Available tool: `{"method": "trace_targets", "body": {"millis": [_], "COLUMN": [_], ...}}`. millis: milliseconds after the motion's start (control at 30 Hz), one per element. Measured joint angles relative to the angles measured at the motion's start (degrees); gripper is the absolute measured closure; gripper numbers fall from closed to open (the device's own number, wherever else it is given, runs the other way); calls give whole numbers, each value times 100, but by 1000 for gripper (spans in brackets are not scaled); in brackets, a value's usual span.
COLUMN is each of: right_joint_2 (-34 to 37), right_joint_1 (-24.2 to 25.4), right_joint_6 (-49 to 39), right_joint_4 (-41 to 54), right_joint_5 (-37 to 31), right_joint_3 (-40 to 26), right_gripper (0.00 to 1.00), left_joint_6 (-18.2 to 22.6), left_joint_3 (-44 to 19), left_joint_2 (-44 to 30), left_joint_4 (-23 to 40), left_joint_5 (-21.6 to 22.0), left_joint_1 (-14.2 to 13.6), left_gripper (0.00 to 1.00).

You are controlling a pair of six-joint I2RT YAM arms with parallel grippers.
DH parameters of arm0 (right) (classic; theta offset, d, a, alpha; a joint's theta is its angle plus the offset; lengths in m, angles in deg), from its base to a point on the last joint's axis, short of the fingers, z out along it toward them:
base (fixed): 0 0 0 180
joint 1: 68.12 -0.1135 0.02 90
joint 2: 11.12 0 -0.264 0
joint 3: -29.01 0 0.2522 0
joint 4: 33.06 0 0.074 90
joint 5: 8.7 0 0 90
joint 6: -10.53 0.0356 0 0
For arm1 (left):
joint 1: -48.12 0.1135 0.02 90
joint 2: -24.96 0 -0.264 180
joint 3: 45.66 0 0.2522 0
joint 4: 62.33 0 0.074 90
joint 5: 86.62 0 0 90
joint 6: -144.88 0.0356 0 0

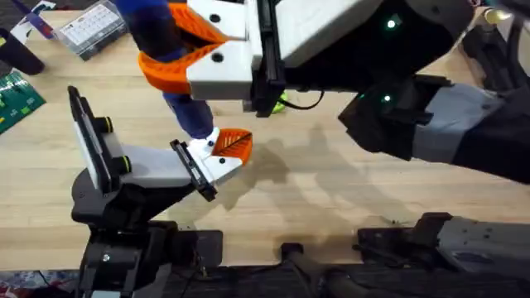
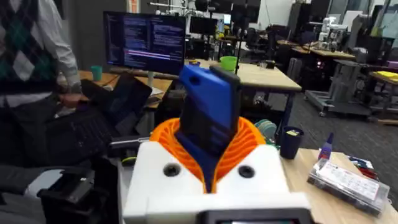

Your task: Pick up the gripper from the table and insert it into the empty holder that is missing its gripper. Then pick up a screw, insert it into the mounting hole, and use the screwdriver to tighten it. Finally, clean up the table by picking up the vegetable and placing it into the bucket.

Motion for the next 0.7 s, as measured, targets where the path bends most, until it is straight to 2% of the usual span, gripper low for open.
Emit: {"method": "trace_targets", "body": {"millis": [700], "right_joint_2": [0], "right_joint_1": [63], "right_joint_6": [24], "right_joint_4": [432], "right_joint_5": [-2], "right_joint_3": [-53], "right_gripper": [965], "left_joint_6": [0], "left_joint_3": [0], "left_joint_2": [0], "left_joint_4": [0], "left_joint_5": [0], "left_joint_1": [0], "left_gripper": [982]}}
